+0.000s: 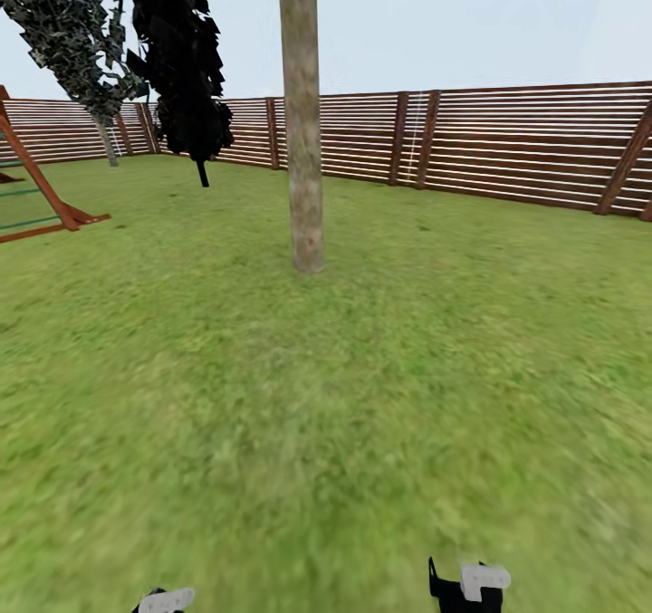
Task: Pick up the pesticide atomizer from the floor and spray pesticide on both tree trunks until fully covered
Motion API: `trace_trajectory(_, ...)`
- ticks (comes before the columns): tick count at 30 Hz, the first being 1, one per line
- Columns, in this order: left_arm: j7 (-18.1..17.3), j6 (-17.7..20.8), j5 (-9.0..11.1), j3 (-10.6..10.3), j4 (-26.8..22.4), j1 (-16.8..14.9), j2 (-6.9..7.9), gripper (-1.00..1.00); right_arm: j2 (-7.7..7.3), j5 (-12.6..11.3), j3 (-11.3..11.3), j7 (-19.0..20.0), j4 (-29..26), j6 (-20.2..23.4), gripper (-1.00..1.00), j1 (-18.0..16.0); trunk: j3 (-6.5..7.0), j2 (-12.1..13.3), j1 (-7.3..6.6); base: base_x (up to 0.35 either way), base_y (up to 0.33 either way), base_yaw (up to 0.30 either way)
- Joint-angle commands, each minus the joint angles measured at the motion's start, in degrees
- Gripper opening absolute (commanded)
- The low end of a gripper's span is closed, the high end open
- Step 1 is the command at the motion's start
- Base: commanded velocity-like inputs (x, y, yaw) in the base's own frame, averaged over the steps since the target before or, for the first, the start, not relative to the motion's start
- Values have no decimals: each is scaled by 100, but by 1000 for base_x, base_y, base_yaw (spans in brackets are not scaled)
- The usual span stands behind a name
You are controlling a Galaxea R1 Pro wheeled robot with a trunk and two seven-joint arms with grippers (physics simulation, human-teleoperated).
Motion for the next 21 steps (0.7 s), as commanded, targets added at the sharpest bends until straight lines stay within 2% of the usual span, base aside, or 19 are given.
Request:
trace_trajectory(1, 1, 0, 0, 0, -1, -1, 0, -100, 0, 0, 0, 0, 0, 0, 100, 0, 0, 0, 0, 339, 0, 0)
trace_trajectory(21, 1, 0, -2, -3, -1, -1, 0, -100, 0, 0, 0, 0, 0, 0, 100, 0, 0, 0, 0, 339, 0, 0)
